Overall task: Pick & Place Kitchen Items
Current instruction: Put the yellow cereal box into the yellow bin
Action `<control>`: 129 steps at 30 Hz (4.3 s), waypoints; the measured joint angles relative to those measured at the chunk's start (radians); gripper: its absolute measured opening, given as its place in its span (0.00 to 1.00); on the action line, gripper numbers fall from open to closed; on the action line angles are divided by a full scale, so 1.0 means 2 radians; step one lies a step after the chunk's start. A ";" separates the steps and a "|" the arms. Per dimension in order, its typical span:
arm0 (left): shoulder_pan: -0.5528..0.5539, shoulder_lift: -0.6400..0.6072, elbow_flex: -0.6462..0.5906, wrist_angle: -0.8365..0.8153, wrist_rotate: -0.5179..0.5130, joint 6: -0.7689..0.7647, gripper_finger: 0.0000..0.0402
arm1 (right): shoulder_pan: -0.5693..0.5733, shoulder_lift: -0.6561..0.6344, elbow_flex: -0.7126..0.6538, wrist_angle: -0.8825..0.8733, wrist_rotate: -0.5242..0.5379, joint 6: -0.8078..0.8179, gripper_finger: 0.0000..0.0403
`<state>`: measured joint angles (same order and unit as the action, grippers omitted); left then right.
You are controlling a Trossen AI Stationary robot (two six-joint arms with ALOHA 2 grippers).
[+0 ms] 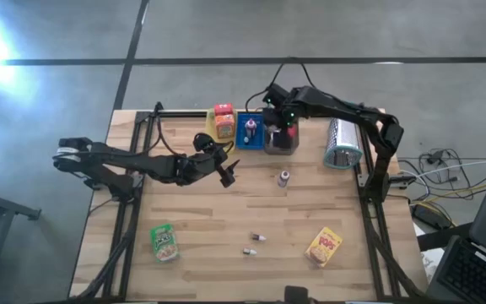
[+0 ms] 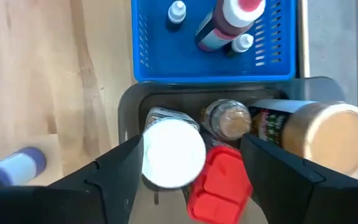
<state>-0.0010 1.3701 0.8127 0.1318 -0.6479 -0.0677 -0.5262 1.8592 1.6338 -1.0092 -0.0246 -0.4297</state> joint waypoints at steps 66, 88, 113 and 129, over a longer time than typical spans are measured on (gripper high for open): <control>0.000 0.000 0.000 0.001 0.000 -0.018 0.82 | 0.260 -0.184 0.237 -0.281 -0.085 0.175 0.16; 0.000 0.000 0.000 0.001 0.000 -0.019 0.82 | 0.410 -0.206 0.011 -0.229 0.007 0.259 0.74; 0.000 0.000 0.000 0.001 0.000 -0.019 0.82 | 0.456 -0.304 -0.216 -0.206 -0.041 0.208 0.96; 0.000 0.000 0.000 0.001 0.000 -0.019 0.82 | 0.492 -0.285 -0.287 -0.070 -0.101 0.140 0.96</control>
<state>-0.0012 1.3705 0.8130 0.1337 -0.6476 -0.1051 0.4584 1.2895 1.0592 -1.1482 -0.2258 -0.1489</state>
